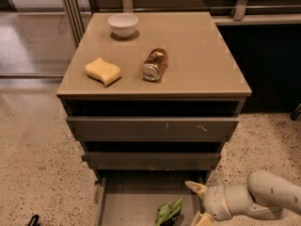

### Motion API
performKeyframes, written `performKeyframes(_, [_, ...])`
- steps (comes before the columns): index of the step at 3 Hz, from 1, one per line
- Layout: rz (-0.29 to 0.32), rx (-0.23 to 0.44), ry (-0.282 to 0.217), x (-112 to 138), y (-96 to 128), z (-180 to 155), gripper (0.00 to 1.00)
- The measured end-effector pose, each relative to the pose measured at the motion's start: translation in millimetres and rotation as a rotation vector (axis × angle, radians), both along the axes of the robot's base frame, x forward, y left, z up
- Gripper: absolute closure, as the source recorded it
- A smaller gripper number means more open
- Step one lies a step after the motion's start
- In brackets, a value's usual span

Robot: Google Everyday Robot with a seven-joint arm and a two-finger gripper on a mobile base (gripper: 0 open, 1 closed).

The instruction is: Pick green rice chip bag from bottom drawer and place on counter

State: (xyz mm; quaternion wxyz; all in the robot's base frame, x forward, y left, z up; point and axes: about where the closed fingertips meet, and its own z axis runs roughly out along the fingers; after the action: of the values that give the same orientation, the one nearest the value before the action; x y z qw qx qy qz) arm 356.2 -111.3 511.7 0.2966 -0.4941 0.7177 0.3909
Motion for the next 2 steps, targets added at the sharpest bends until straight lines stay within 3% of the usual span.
performKeyframes(2, [-0.012,-0.163,0.015,4,-22,-50,0.0])
